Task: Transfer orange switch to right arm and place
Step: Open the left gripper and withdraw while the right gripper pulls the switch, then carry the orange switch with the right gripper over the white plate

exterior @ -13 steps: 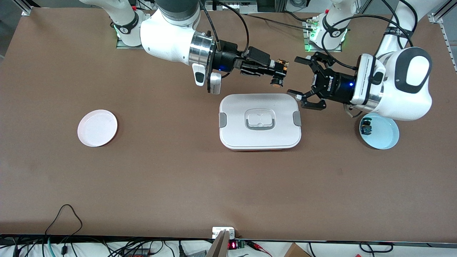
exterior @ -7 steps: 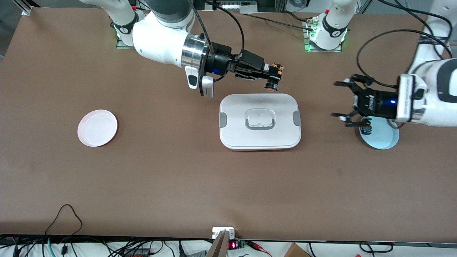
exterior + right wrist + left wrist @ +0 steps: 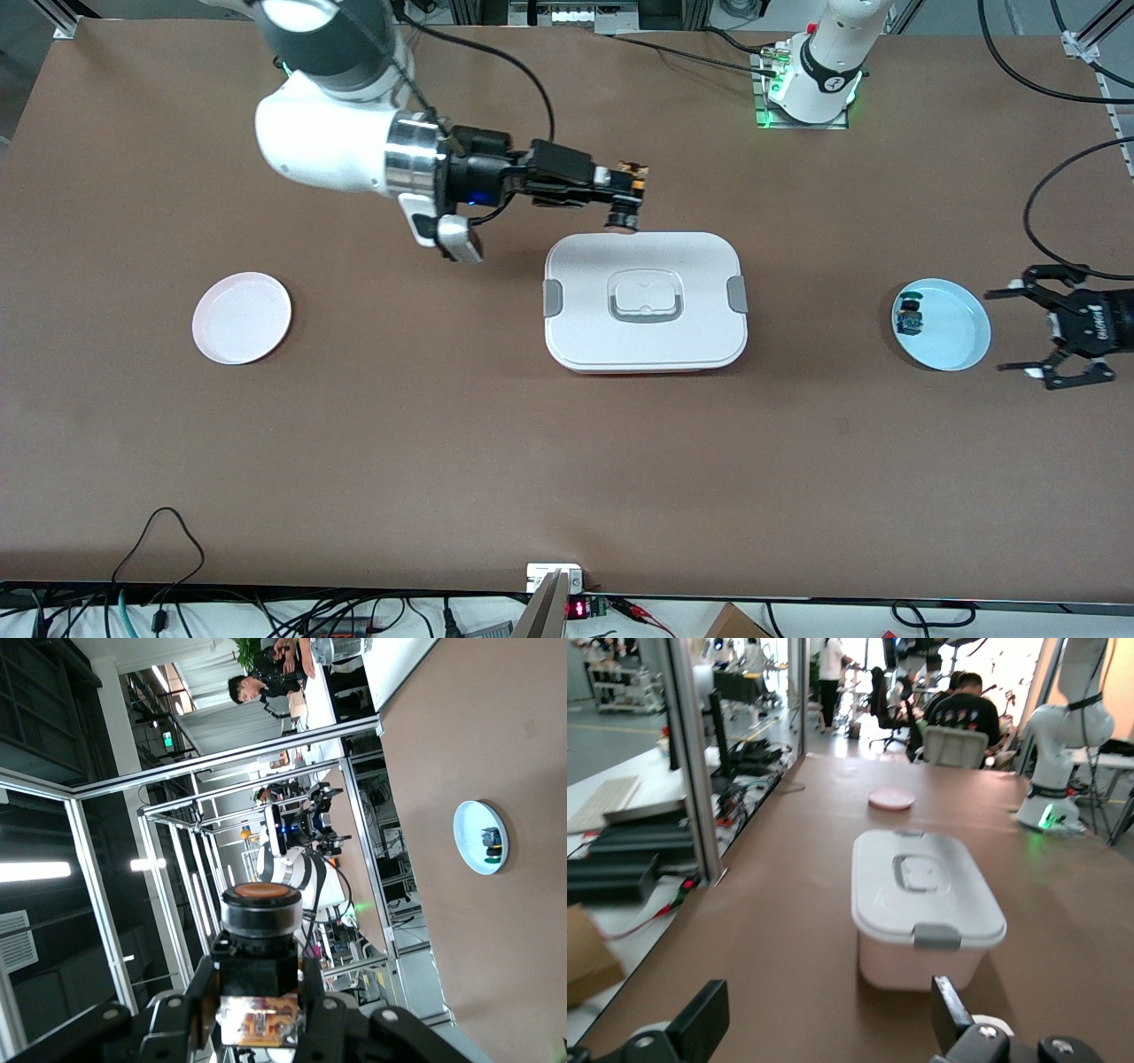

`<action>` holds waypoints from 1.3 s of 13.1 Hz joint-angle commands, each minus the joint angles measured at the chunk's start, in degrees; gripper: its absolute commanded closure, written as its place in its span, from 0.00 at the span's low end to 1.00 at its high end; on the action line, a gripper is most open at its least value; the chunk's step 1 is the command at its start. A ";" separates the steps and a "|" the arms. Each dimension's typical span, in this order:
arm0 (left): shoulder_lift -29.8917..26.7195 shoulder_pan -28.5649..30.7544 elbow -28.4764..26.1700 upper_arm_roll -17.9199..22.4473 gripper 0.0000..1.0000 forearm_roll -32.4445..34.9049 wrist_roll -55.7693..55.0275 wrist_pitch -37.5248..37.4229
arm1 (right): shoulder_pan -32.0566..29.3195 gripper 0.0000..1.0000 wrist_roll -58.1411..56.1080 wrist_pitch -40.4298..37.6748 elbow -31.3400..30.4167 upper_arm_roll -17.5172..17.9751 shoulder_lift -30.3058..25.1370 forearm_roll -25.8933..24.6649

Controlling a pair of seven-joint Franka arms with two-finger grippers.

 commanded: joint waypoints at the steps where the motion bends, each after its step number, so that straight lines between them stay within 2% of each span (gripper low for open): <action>1: 0.99 -0.79 3.13 4.14 0.00 2.40 -0.71 -1.00 | -3.93 0.91 -1.17 -5.63 -5.14 0.38 -3.25 -1.05; 3: 1.08 -2.19 7.68 6.62 0.00 3.28 -1.93 -0.65 | -6.74 0.91 -1.17 -10.37 -7.51 0.12 -4.30 -2.36; 6: -0.93 -6.39 12.27 7.68 0.00 9.78 -7.80 -0.65 | -13.06 0.91 -0.91 -21.15 -9.71 0.03 -5.01 -11.30; 7: -1.38 -9.98 13.58 10.47 0.00 10.05 -9.92 -0.65 | -15.52 0.91 -0.90 -25.73 -10.59 -0.23 -5.01 -15.25; 8: -1.64 -15.93 16.12 16.15 0.00 10.23 -11.33 -0.99 | -16.85 0.90 -0.99 -29.86 -10.94 -1.45 -5.01 -19.81; 9: -4.26 -22.26 16.93 23.78 0.00 9.71 -12.74 -1.08 | -17.13 0.90 -1.17 -33.38 -11.04 -3.47 -4.92 -24.12; 10: -8.20 -27.89 16.50 29.59 0.00 9.79 -15.54 -0.91 | -17.30 0.90 -1.52 -35.42 -11.12 -4.79 -4.84 -27.21; 11: -11.81 -32.56 15.45 33.57 0.00 10.14 -20.26 -0.65 | -17.31 0.90 -1.78 -36.22 -11.12 -5.67 -4.92 -29.59; 12: -15.84 -36.00 11.61 36.57 0.00 10.58 -28.84 -0.12 | -17.31 0.90 -1.96 -36.58 -11.12 -6.12 -5.01 -33.36; 15: -26.75 -40.59 0.19 37.39 0.00 19.26 -53.99 6.11 | -19.93 0.90 -5.37 -38.77 -11.04 -6.12 -5.10 -46.45; 17: -32.56 -43.58 -5.54 37.30 0.00 26.01 -64.82 8.05 | -21.08 0.90 -10.54 -38.87 -11.12 -6.12 -4.92 -57.68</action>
